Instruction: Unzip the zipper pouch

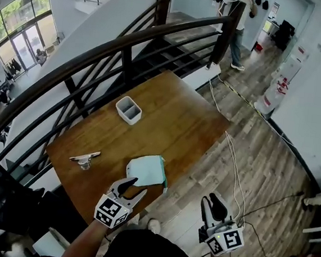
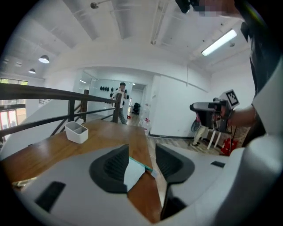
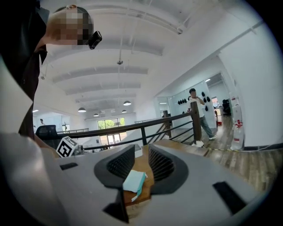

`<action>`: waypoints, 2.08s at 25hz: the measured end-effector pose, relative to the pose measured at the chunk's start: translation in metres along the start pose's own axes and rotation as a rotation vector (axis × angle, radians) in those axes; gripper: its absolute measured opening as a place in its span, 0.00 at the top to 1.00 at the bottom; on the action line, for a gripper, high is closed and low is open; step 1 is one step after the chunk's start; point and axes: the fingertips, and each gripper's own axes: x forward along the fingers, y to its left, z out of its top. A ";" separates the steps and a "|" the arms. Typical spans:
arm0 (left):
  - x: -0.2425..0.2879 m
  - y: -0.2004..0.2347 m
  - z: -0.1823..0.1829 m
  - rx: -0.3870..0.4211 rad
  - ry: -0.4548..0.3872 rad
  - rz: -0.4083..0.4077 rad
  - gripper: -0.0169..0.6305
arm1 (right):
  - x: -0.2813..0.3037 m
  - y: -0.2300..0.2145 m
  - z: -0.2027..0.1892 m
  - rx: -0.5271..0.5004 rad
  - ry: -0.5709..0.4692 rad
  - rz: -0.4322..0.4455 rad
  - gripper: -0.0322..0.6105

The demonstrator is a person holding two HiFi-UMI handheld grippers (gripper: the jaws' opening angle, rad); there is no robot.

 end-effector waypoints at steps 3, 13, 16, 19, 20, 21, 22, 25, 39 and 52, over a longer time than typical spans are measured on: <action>0.023 -0.001 -0.021 0.031 0.102 -0.039 0.67 | -0.011 -0.006 -0.003 0.009 0.021 -0.051 0.80; 0.100 -0.019 -0.092 0.307 0.504 -0.179 0.67 | -0.047 -0.023 -0.019 0.094 0.072 -0.196 0.81; 0.109 -0.014 -0.104 0.382 0.578 -0.193 0.66 | -0.056 -0.019 -0.018 0.092 0.078 -0.234 0.81; 0.117 -0.008 -0.114 0.394 0.614 -0.185 0.66 | -0.064 -0.024 -0.021 0.086 0.078 -0.260 0.81; 0.119 -0.007 -0.117 0.397 0.625 -0.182 0.66 | -0.068 -0.026 -0.023 0.089 0.077 -0.269 0.81; 0.121 -0.007 -0.120 0.402 0.636 -0.181 0.66 | -0.071 -0.028 -0.024 0.092 0.076 -0.278 0.81; 0.123 -0.006 -0.123 0.410 0.650 -0.182 0.66 | -0.074 -0.028 -0.025 0.096 0.076 -0.288 0.81; 0.125 -0.004 -0.134 0.449 0.695 -0.183 0.66 | -0.081 -0.028 -0.028 0.109 0.075 -0.312 0.81; 0.112 0.002 -0.138 0.327 0.703 -0.140 0.94 | -0.057 -0.006 -0.047 0.112 0.121 -0.225 0.86; 0.051 0.000 -0.066 0.138 0.410 -0.174 0.95 | 0.014 0.021 -0.081 0.073 0.212 -0.002 0.87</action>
